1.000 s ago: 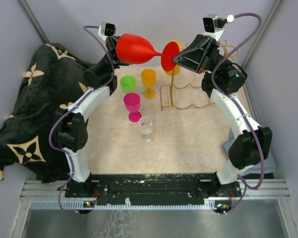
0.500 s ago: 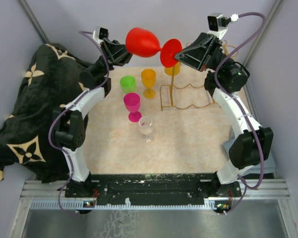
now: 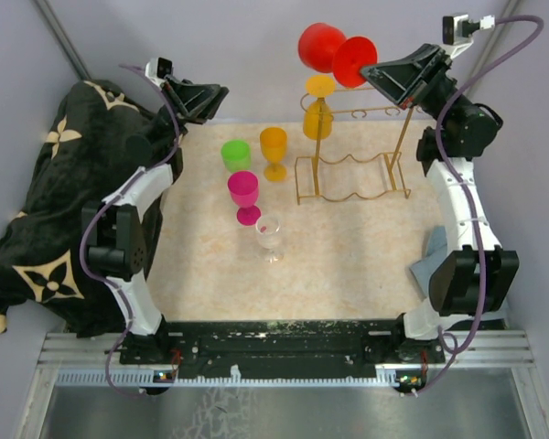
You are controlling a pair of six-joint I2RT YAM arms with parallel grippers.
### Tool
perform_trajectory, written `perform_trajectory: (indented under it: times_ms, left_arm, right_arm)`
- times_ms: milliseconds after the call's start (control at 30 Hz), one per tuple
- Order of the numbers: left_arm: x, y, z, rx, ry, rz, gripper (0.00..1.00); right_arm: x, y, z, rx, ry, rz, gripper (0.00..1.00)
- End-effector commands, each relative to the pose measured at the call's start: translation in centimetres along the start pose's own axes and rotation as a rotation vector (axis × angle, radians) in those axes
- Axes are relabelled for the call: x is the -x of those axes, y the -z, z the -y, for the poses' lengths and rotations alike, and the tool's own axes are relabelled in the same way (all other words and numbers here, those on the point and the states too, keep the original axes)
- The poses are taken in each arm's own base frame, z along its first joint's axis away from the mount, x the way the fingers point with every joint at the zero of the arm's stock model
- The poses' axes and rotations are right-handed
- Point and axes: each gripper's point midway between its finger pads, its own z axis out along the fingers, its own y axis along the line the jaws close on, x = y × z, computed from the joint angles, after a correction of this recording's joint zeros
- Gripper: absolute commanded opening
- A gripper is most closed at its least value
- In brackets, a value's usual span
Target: Place the wine glass upside down on the wine glass rack
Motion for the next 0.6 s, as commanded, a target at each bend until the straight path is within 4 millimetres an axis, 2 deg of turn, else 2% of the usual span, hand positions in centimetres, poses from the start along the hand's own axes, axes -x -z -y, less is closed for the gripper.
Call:
perform_trajectory:
  times_ms: [0,133,333,467,533,567]
  left_arm:
    - [-3.9,0.5,4.9,-0.105,-0.158,-0.155,0.33]
    - [-3.8,0.5,4.2,-0.048,-0.178,-0.164,0.34]
    - [-3.9,1.0,4.3,-0.042,-0.179,-0.165,0.33]
    - [-4.0,1.0,4.4,-0.027,-0.203,-0.178,0.33]
    - [-4.0,0.9,4.3,-0.014,-0.21,-0.181,0.33]
    - [-4.0,0.9,4.3,-0.011,-0.213,-0.18,0.33]
  right_arm:
    - [2.6,0.9,0.4,-0.115,0.13,0.04,0.0]
    - [4.5,1.9,3.3,-0.197,0.113,0.075,0.0]
    - [6.8,2.5,6.3,-0.281,0.156,0.105,0.0]
    - [8.0,2.8,7.9,-0.344,0.217,0.095,0.0]
    - [8.8,2.9,8.0,-0.359,0.243,0.105,0.0]
    - [9.2,3.8,9.9,-0.387,0.228,0.115,0.0]
